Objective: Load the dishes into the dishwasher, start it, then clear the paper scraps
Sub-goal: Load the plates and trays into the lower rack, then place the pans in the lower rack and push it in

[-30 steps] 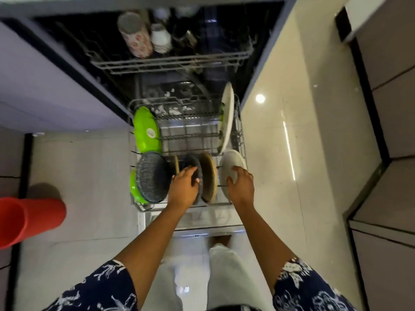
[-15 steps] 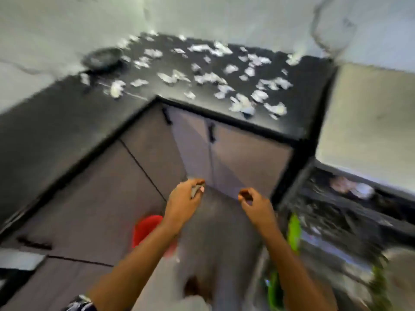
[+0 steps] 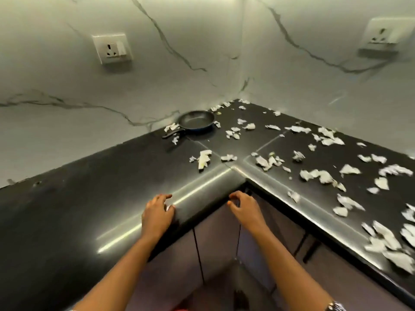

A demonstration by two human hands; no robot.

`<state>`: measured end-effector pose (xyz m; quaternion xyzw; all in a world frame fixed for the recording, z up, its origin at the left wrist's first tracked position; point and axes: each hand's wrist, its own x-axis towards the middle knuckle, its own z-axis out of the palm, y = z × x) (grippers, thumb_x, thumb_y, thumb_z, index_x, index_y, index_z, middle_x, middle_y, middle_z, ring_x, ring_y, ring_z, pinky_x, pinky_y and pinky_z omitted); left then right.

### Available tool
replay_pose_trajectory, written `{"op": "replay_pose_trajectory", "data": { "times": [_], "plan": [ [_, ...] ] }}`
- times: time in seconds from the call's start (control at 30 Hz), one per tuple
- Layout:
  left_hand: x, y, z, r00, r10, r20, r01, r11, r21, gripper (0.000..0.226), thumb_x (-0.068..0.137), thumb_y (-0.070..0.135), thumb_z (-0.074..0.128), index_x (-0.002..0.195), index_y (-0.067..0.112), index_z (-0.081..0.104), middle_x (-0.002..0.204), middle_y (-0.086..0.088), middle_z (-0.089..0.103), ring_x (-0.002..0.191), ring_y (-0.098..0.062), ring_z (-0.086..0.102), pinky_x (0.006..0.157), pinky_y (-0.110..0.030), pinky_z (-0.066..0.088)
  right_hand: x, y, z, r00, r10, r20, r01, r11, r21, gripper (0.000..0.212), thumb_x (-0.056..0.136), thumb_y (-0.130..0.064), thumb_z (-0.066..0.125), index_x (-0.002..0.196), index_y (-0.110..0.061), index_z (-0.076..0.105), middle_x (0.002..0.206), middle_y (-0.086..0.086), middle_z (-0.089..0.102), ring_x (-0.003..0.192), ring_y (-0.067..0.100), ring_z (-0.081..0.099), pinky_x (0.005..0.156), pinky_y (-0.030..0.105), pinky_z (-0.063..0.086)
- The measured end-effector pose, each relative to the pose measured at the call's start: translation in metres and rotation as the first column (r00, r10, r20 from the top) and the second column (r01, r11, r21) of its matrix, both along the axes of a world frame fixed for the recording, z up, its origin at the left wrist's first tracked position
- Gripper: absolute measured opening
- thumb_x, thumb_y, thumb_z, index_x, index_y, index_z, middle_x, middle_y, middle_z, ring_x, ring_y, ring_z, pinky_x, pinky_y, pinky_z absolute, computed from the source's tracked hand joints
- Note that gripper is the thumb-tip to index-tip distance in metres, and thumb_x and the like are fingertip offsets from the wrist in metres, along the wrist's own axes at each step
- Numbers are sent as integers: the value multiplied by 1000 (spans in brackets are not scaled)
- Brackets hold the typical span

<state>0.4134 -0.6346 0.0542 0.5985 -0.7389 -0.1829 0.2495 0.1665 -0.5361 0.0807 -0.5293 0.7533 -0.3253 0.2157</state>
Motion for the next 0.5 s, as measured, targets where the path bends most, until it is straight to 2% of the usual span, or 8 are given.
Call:
{"op": "replay_pose_trajectory", "data": {
  "times": [0.1, 0.2, 0.3, 0.4, 0.5],
  "plan": [
    [-18, -72, -13, 994, 91, 54, -91, 996, 14, 43, 87, 29, 59, 130, 22, 54, 141, -6, 47, 128, -28, 42, 105, -41, 34, -23, -88, -3, 998, 33, -46, -34, 999, -19, 30, 89, -25, 58, 116, -13, 60, 120, 6, 59, 116, 24, 51, 96, 33, 42],
    [-36, -139, -19, 974, 191, 119, -196, 980, 35, 48, 90, 34, 55, 136, 22, 49, 148, -7, 38, 137, -27, 32, 113, -44, 22, -45, -178, -3, 987, 100, -122, -98, 995, 23, 35, 88, -20, 55, 122, -12, 54, 129, 8, 52, 122, 26, 43, 101, 31, 32],
    [-46, -199, -19, 962, 228, 151, -235, 971, 36, 49, 94, 36, 50, 140, 22, 44, 152, -6, 33, 141, -26, 26, 115, -44, 16, -61, -253, 2, 953, 187, -239, -174, 982, 74, 41, 90, -22, 53, 129, -13, 47, 134, 8, 46, 125, 26, 40, 100, 31, 30],
    [-52, -251, -20, 948, 261, 181, -269, 963, 21, 50, 95, 39, 45, 142, 22, 41, 153, -3, 33, 141, -24, 25, 116, -46, 15, -71, -321, -1, 958, 239, -160, -221, 968, 120, 45, 90, -20, 53, 133, -12, 44, 135, 10, 46, 125, 27, 41, 100, 34, 34],
    [-53, -283, -22, 949, 264, 174, -272, 962, 24, 57, 96, 43, 43, 148, 25, 28, 152, -5, 33, 142, -23, 24, 116, -47, 15, -70, -371, -9, 982, 183, -51, -176, 977, 120, 47, 88, -23, 56, 132, -10, 45, 129, 14, 52, 120, 31, 47, 98, 36, 38]
  ]
}}
